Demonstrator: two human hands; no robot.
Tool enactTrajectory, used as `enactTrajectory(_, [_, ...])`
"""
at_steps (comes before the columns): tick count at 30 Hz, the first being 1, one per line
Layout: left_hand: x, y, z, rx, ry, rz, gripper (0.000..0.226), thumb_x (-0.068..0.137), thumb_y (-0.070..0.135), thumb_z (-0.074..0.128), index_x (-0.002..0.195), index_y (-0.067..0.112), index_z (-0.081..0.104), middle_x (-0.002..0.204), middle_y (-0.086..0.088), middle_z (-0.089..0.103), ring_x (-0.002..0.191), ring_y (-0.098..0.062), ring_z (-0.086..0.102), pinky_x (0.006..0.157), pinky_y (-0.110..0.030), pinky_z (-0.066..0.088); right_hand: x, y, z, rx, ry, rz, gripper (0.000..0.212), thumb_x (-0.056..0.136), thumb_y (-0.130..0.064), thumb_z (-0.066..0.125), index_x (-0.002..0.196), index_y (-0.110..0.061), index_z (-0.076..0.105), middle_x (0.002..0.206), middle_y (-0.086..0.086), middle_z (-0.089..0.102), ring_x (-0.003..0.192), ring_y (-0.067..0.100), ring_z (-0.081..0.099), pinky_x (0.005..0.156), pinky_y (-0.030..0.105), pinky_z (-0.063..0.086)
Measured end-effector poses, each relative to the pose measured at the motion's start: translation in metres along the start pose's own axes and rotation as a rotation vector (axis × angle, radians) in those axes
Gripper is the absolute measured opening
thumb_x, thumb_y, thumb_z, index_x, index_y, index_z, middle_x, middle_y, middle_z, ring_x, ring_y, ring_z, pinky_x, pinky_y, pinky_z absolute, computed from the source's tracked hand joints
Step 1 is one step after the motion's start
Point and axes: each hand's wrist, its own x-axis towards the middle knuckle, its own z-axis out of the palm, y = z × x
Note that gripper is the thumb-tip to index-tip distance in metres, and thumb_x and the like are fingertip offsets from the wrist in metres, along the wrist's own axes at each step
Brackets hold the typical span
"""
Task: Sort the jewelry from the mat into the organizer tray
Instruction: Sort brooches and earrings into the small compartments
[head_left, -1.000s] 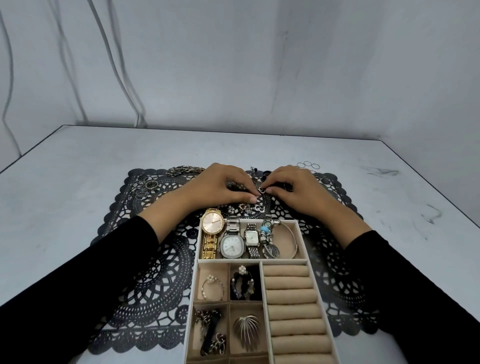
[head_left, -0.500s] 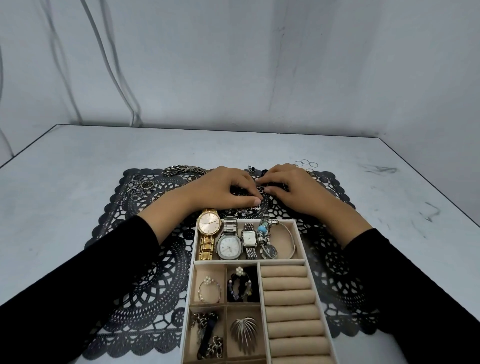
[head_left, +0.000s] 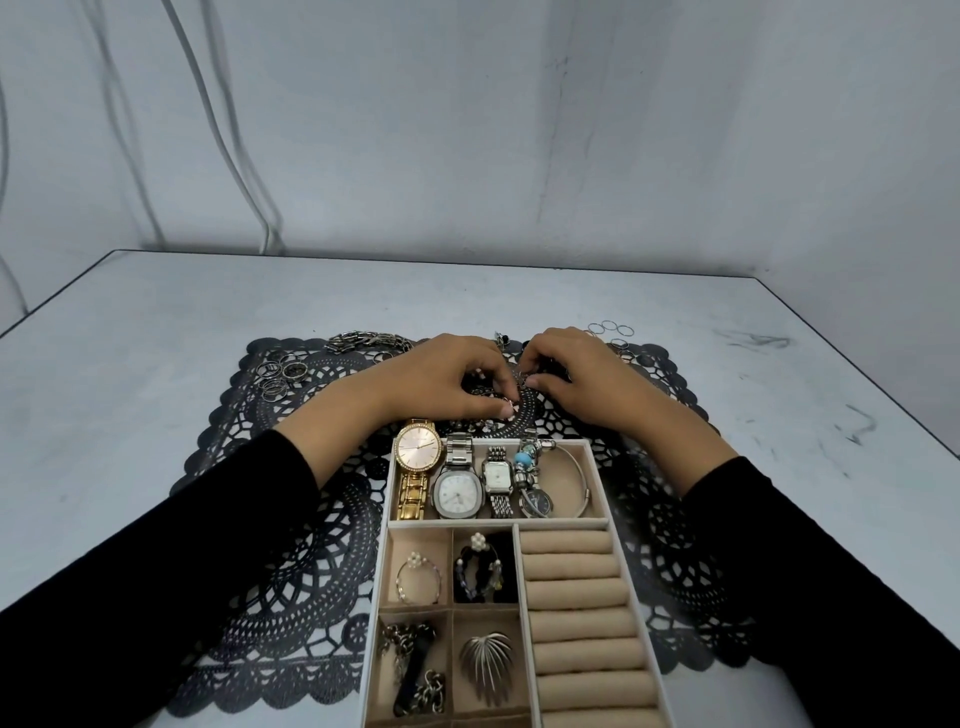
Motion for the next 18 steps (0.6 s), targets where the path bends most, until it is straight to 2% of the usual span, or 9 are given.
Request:
enactTrajectory(3, [-0.001, 0.001, 0.0, -0.029, 0.03, -0.018, 0.014, 0.083, 0.027, 0.077, 0.096, 0.025, 0.072, 0.098, 0.016, 0.07, 0.1, 0.003, 0.061, 0.094, -0.023, 0.045, -0.002, -0.001, -0.003, 0.019, 0.012, -0.008, 0.008, 0.084, -0.012, 0.068, 0.091, -0.01, 0.064, 0.088, 0.001, 0.063, 0.085, 0.012, 0.047, 0.068, 0.014, 0.03])
enactTrajectory(5, [-0.002, 0.002, 0.0, -0.051, 0.051, -0.023, 0.013, 0.083, 0.022, 0.077, 0.095, 0.022, 0.072, 0.095, 0.016, 0.071, 0.097, 0.003, 0.062, 0.089, -0.016, 0.044, -0.003, -0.001, -0.004, 0.029, 0.022, -0.015, 0.007, 0.084, -0.012, 0.068, 0.09, -0.01, 0.065, 0.086, 0.001, 0.065, 0.085, 0.014, 0.049, 0.069, 0.019, 0.031])
enactTrajectory(8, [-0.004, 0.005, -0.001, -0.11, 0.092, -0.039, 0.011, 0.083, 0.017, 0.077, 0.093, 0.018, 0.073, 0.091, 0.012, 0.072, 0.092, -0.002, 0.065, 0.084, -0.009, 0.043, -0.006, -0.003, -0.005, 0.062, 0.069, 0.01, 0.006, 0.083, -0.014, 0.069, 0.088, -0.013, 0.067, 0.085, -0.002, 0.066, 0.085, 0.011, 0.051, 0.072, 0.018, 0.035])
enactTrajectory(11, [-0.008, 0.007, -0.005, -0.222, 0.168, -0.078, 0.01, 0.083, 0.015, 0.077, 0.092, 0.018, 0.073, 0.09, 0.005, 0.074, 0.089, -0.006, 0.067, 0.085, -0.014, 0.049, -0.009, -0.008, -0.007, 0.204, 0.156, 0.085, 0.005, 0.082, -0.013, 0.07, 0.085, -0.017, 0.067, 0.082, -0.005, 0.067, 0.082, 0.005, 0.057, 0.076, 0.014, 0.041])
enactTrajectory(14, [-0.015, 0.011, -0.009, -0.378, 0.257, -0.128, 0.012, 0.083, 0.012, 0.076, 0.095, 0.01, 0.073, 0.091, -0.008, 0.074, 0.084, -0.009, 0.067, 0.085, -0.024, 0.054, -0.01, -0.014, -0.011, 0.382, 0.201, 0.195, 0.006, 0.082, -0.016, 0.072, 0.083, -0.02, 0.068, 0.081, -0.003, 0.069, 0.08, 0.01, 0.063, 0.077, 0.02, 0.047])
enactTrajectory(16, [-0.019, 0.014, -0.011, -0.428, 0.316, -0.141, 0.011, 0.083, 0.012, 0.076, 0.094, 0.011, 0.073, 0.086, -0.004, 0.074, 0.081, -0.007, 0.067, 0.078, -0.02, 0.054, -0.012, -0.018, -0.015, 0.474, 0.203, 0.237, 0.004, 0.083, -0.018, 0.072, 0.085, -0.02, 0.069, 0.084, 0.0, 0.07, 0.08, 0.013, 0.064, 0.077, 0.024, 0.05])
enactTrajectory(18, [-0.023, 0.018, -0.014, -0.483, 0.371, -0.16, 0.01, 0.082, 0.011, 0.076, 0.092, 0.013, 0.073, 0.084, 0.0, 0.073, 0.08, -0.007, 0.067, 0.077, -0.021, 0.054, -0.015, -0.024, -0.018, 0.557, 0.212, 0.248, 0.004, 0.085, -0.018, 0.071, 0.088, -0.017, 0.069, 0.085, 0.002, 0.071, 0.076, 0.008, 0.062, 0.075, 0.02, 0.049])
